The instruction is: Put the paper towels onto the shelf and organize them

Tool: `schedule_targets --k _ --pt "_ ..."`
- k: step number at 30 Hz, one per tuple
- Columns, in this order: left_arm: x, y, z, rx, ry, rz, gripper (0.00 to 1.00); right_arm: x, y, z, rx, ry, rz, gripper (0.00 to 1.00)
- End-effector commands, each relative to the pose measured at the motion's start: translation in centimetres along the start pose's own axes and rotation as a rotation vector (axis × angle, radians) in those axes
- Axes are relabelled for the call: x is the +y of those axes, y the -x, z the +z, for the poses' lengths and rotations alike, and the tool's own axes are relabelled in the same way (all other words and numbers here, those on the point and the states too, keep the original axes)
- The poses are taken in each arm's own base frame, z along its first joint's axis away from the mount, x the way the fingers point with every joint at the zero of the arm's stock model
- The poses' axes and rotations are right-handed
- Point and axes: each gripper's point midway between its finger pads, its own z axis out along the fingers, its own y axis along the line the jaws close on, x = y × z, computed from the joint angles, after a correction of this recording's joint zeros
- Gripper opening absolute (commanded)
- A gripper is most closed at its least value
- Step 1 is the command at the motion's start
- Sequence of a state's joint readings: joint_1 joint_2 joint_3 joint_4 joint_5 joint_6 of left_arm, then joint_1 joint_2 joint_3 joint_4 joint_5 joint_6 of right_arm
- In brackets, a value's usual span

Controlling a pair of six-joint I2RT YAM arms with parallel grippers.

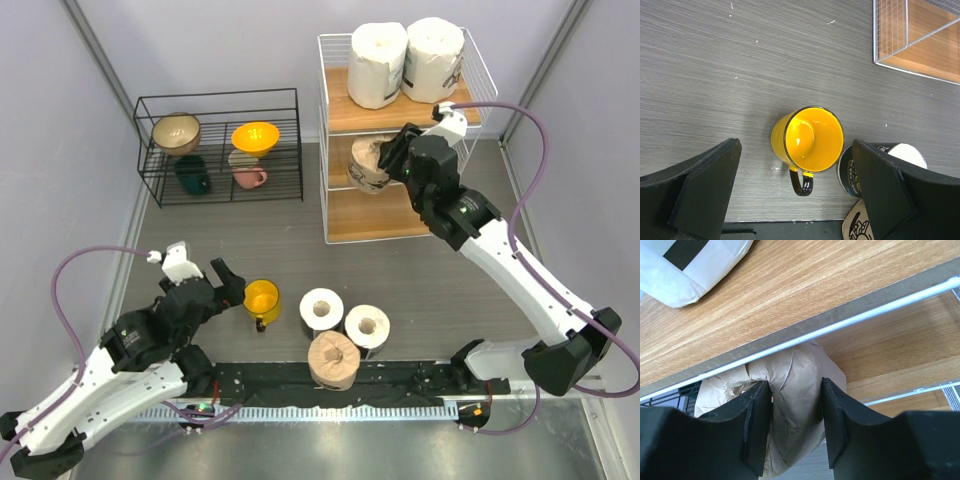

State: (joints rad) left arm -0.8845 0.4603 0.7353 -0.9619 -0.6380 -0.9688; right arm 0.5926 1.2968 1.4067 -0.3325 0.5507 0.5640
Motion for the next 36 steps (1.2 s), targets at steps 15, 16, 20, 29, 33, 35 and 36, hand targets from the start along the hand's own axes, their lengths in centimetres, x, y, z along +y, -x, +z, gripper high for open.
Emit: schedule_targets --k 15,16,20,29,33,35,36 --pt "0.3 0.5 -0.2 -0.023 0.009 -0.012 1.00 0.8 4.9 -3.3 -0.129 0.099 0.166 0.35" --pt "0.3 0.5 -0.2 -0.022 0.010 -0.011 1.00 0.8 5.1 -3.5 -0.132 0.102 0.171 0.35" --pt "0.1 0.4 -0.1 -0.019 0.004 -0.015 1.00 0.9 5.8 -4.4 -0.136 0.120 0.179 0.35" --pt "0.0 0.2 -0.1 -0.012 0.002 -0.019 0.99 0.8 5.5 -3.8 -0.139 0.102 0.165 0.35" --pt "0.1 0.3 -0.1 -0.015 0.004 -0.019 1.00 0.7 5.2 -3.1 -0.146 0.085 0.156 0.35" --pt "0.1 0.3 -0.1 -0.015 0.004 -0.017 1.00 0.7 5.0 -2.7 -0.148 0.079 0.156 0.35" --pt "0.1 0.3 -0.1 -0.015 0.004 -0.019 1.00 0.7 5.0 -2.6 -0.148 0.078 0.157 0.35"
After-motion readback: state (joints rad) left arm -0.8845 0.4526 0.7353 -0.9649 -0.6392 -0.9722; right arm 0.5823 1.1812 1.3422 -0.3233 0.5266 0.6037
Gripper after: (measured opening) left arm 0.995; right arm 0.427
